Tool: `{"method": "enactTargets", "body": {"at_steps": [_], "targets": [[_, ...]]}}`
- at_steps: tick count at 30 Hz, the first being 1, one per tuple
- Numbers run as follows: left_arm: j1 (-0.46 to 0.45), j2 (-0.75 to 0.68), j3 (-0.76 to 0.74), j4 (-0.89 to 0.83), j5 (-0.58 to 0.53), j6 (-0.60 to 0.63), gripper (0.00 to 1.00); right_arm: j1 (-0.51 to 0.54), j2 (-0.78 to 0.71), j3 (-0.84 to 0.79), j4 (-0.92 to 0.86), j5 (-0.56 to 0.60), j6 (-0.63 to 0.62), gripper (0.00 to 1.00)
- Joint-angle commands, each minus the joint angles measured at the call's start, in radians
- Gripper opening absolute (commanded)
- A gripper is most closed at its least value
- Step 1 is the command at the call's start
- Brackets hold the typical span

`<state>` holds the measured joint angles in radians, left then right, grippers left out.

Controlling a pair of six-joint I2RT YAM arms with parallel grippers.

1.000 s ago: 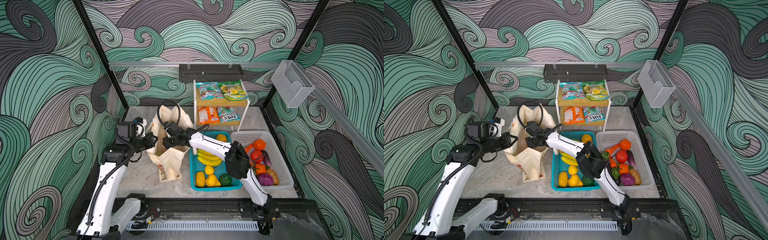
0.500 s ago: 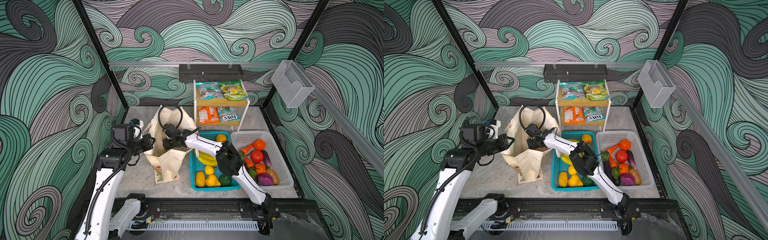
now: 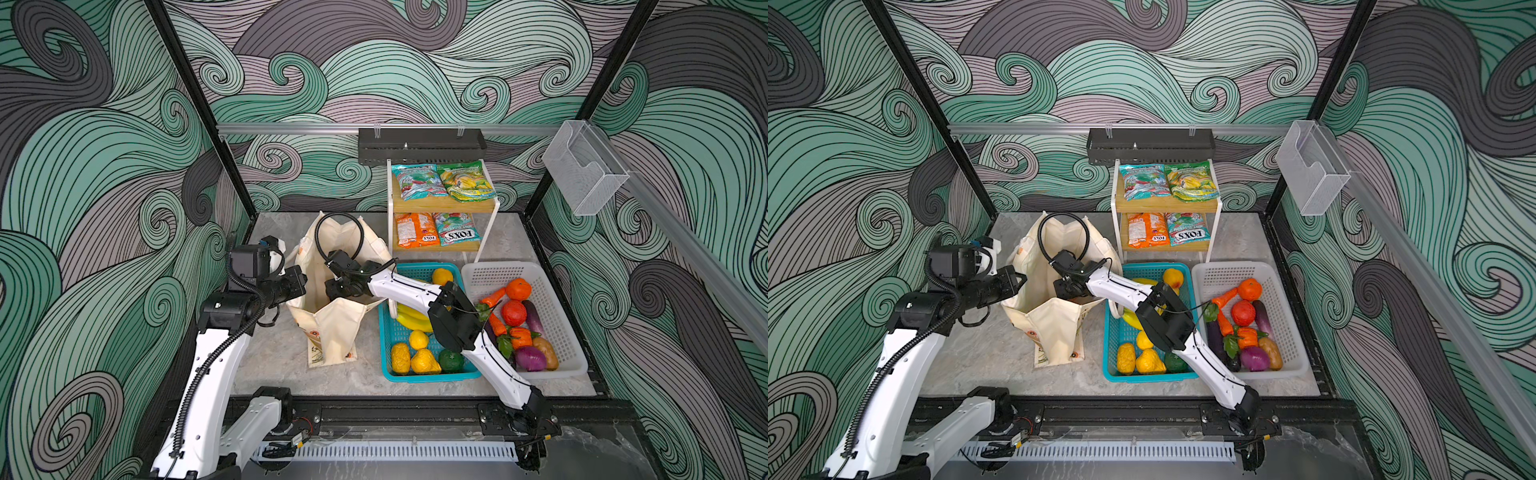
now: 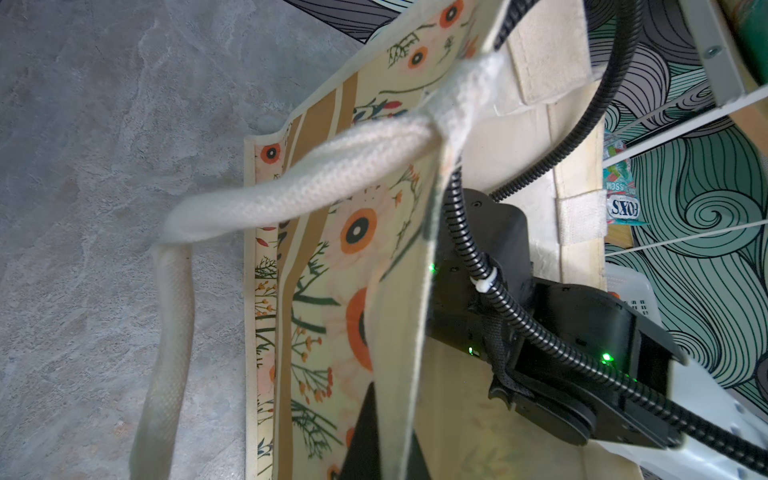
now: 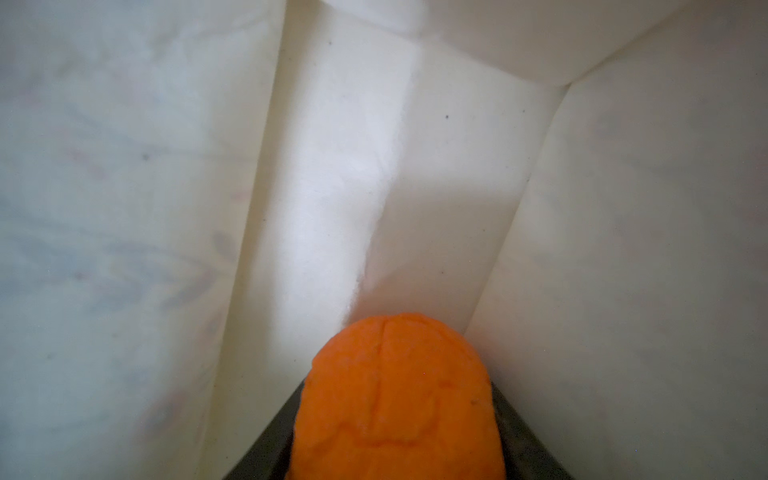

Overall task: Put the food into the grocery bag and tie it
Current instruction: 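Lower the orange into the bag and open the right gripper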

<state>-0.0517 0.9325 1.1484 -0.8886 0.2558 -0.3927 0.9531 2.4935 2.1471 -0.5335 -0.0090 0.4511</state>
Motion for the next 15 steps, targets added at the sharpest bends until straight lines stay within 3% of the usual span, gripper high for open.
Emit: {"method": "enactTargets", "body": {"at_steps": [1, 12, 14, 15], "targets": [[0.007, -0.001, -0.001, 0.064, 0.005, 0.013, 0.00, -0.017, 0.039, -0.044, -0.096, -0.007, -0.004, 0.61], [0.007, 0.006, -0.015, 0.079, 0.003, 0.006, 0.00, -0.009, -0.073, -0.039, -0.088, -0.049, -0.071, 0.84], [0.007, 0.010, -0.016, 0.073, -0.022, 0.005, 0.00, -0.002, -0.108, -0.043, -0.083, -0.045, -0.087, 0.99], [0.007, 0.011, -0.016, 0.070, -0.037, 0.006, 0.00, 0.004, -0.126, -0.045, -0.079, -0.042, -0.101, 0.99]]}}
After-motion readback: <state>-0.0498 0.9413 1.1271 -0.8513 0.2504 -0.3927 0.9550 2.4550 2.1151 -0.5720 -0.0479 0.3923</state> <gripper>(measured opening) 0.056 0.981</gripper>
